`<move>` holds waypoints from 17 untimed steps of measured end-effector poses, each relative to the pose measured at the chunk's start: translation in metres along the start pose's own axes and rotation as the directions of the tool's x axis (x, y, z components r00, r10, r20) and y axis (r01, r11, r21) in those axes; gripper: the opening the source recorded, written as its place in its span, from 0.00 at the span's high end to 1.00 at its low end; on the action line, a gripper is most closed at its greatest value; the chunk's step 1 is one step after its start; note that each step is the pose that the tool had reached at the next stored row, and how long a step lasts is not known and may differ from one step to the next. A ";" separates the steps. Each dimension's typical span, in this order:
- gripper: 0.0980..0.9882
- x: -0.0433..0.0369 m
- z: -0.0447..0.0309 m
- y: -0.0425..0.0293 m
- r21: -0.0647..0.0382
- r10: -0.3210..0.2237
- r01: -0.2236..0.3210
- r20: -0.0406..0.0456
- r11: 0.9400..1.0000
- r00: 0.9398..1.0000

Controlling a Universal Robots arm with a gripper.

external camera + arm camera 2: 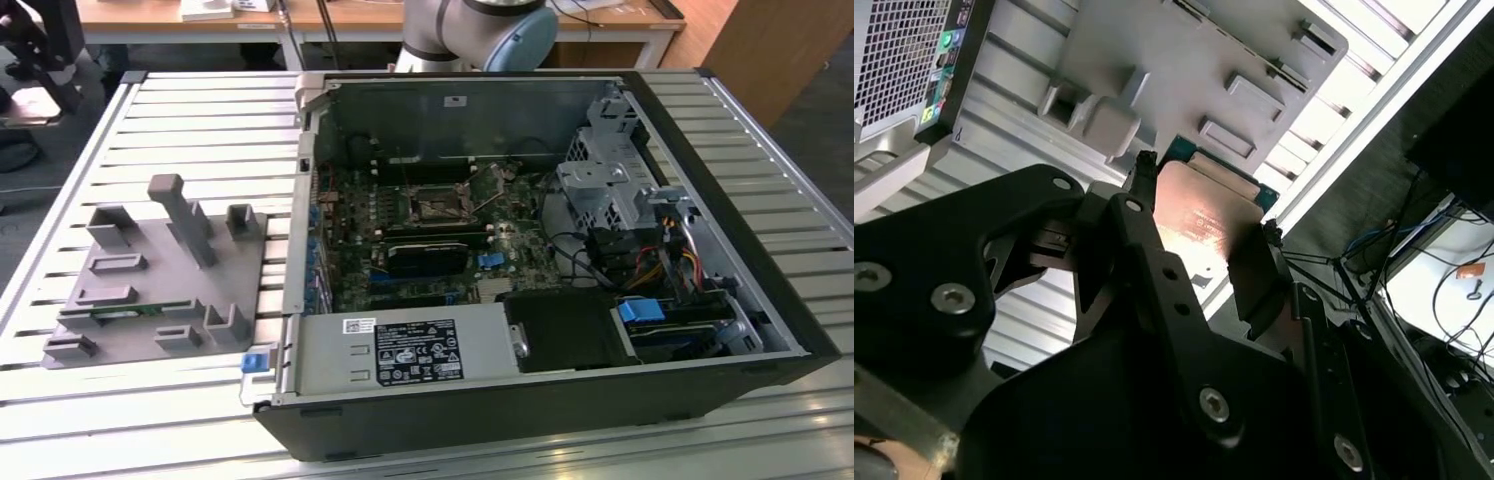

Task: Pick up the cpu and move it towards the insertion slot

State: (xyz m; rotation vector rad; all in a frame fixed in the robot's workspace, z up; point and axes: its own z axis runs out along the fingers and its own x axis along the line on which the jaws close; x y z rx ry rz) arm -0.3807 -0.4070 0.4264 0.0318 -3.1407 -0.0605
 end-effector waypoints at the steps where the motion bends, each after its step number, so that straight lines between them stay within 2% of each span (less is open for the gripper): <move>1: 0.51 -0.0011 -0.0006 0.0000 0.000 0.000 0.000 0.000 1.000 1.000; 17: 0.51 -0.0210 -0.0082 -0.0001 0.000 0.000 0.000 0.000 1.000 1.000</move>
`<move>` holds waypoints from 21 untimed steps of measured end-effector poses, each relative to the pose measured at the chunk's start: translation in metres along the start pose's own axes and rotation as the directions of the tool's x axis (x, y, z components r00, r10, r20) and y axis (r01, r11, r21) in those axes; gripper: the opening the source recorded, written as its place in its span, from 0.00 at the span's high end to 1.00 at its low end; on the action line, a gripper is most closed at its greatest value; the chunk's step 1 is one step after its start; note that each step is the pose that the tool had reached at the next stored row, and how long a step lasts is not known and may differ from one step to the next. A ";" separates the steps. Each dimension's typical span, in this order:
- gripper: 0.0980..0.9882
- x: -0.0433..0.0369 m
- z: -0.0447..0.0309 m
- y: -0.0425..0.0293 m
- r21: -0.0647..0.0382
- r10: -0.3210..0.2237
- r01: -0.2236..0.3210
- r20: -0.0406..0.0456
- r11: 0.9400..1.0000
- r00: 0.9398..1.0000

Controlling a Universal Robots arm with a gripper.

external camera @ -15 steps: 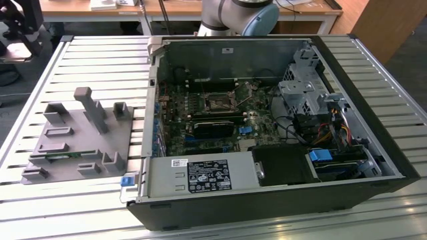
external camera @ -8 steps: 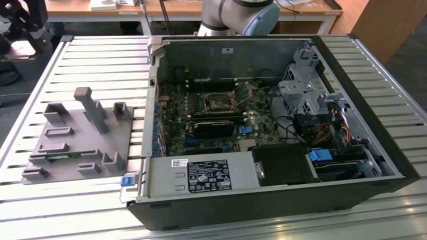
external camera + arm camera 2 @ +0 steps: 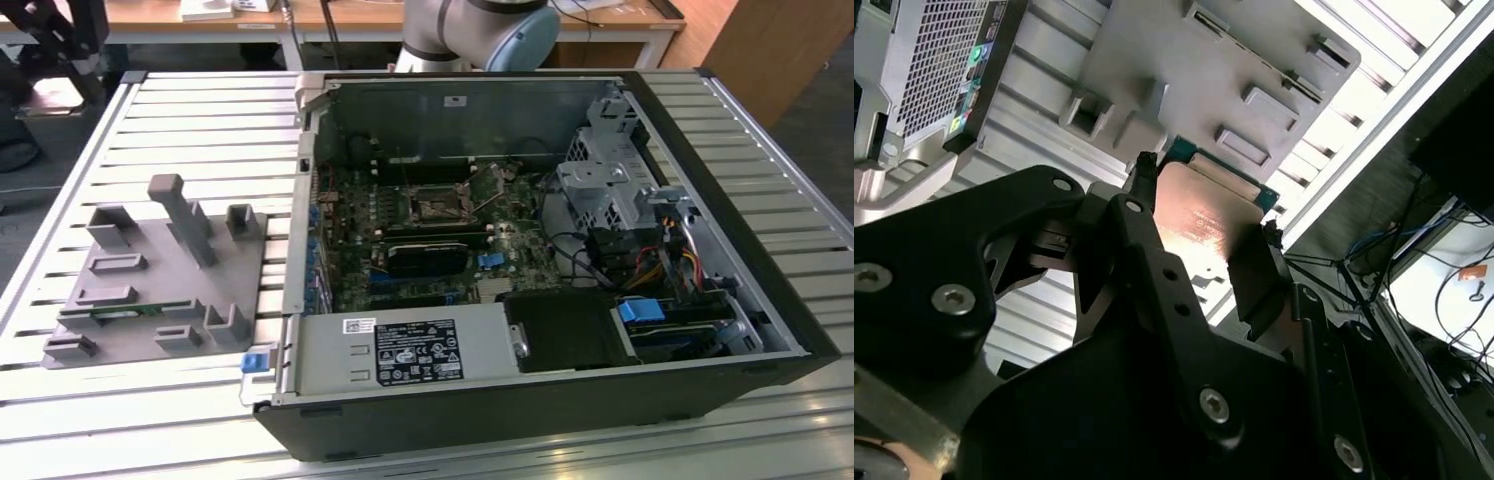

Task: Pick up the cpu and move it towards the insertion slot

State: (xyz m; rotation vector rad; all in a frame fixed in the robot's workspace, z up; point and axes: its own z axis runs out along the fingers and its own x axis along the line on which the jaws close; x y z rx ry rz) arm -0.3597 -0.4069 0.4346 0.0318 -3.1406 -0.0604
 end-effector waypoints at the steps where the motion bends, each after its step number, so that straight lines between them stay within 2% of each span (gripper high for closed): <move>1: 0.51 -0.0015 0.0000 0.0000 0.000 0.000 0.000 0.000 1.000 1.000; 21: 0.51 -0.0344 0.0007 -0.0007 0.000 0.000 0.000 0.000 1.000 1.000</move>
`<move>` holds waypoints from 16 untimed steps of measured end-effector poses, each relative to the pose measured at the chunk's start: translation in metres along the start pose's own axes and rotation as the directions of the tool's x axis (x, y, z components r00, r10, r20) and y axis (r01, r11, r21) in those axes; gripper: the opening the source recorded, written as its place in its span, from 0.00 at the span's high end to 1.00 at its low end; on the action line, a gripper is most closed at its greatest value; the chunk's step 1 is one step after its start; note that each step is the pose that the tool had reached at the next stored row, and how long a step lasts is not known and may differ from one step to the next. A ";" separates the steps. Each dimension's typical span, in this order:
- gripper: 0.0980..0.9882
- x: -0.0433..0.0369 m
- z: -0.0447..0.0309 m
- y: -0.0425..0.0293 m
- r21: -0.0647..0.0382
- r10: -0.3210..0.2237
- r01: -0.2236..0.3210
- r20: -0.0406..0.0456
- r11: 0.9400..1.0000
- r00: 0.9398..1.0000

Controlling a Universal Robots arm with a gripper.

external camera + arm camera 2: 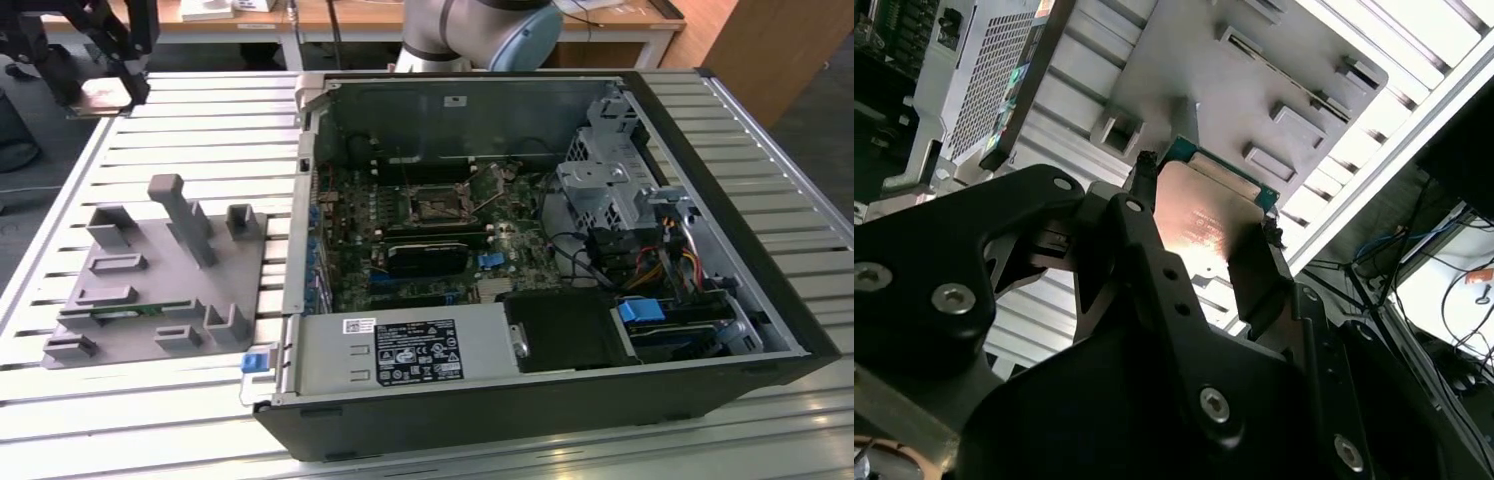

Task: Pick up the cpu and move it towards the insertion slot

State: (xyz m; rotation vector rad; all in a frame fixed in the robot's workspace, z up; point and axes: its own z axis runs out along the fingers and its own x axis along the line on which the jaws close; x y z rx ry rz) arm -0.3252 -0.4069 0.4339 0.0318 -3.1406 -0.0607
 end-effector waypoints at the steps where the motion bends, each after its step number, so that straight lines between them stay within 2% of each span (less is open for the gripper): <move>1: 0.51 -0.0015 0.0000 0.0000 0.000 0.000 0.000 0.000 1.000 1.000; 16: 0.51 -0.0228 0.0000 -0.0004 0.000 0.000 0.000 0.000 1.000 1.000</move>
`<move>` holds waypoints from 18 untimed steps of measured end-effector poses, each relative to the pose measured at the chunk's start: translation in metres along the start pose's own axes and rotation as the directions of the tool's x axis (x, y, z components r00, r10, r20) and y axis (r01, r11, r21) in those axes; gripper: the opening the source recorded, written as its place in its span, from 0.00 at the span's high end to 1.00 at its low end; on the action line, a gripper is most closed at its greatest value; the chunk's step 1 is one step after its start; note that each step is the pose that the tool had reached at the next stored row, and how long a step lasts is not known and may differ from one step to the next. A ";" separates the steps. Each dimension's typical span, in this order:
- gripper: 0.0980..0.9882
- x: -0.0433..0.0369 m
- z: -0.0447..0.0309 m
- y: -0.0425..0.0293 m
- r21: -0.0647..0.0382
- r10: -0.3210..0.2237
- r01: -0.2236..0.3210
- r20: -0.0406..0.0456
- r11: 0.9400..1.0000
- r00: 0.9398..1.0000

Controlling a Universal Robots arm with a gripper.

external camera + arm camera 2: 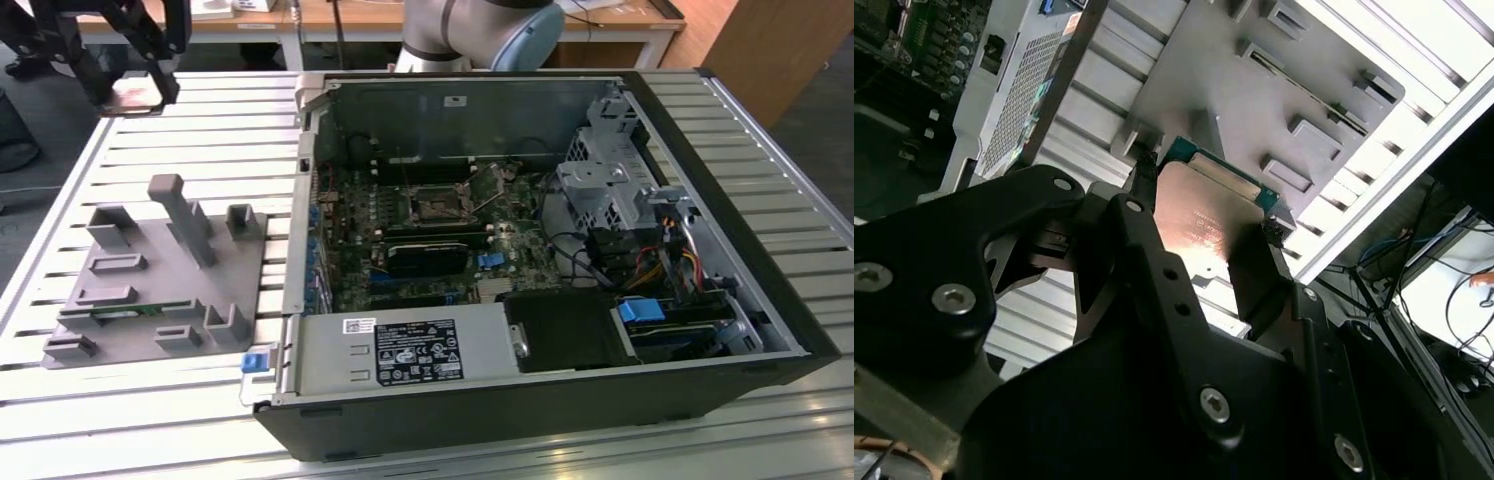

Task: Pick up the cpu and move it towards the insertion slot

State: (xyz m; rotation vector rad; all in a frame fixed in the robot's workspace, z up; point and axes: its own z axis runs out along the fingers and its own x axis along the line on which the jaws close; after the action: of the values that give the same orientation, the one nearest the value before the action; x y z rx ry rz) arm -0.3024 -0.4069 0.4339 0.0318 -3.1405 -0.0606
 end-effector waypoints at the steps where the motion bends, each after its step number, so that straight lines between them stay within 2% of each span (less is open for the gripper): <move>1: 0.51 -0.0012 0.0000 0.0000 0.000 0.000 0.000 0.000 1.000 1.000; 18: 0.51 -0.0208 0.0000 -0.0003 0.000 0.000 0.000 0.000 1.000 1.000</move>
State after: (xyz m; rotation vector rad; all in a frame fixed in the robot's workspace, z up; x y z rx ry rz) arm -0.2816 -0.4069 0.4339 0.0317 -3.1405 -0.0606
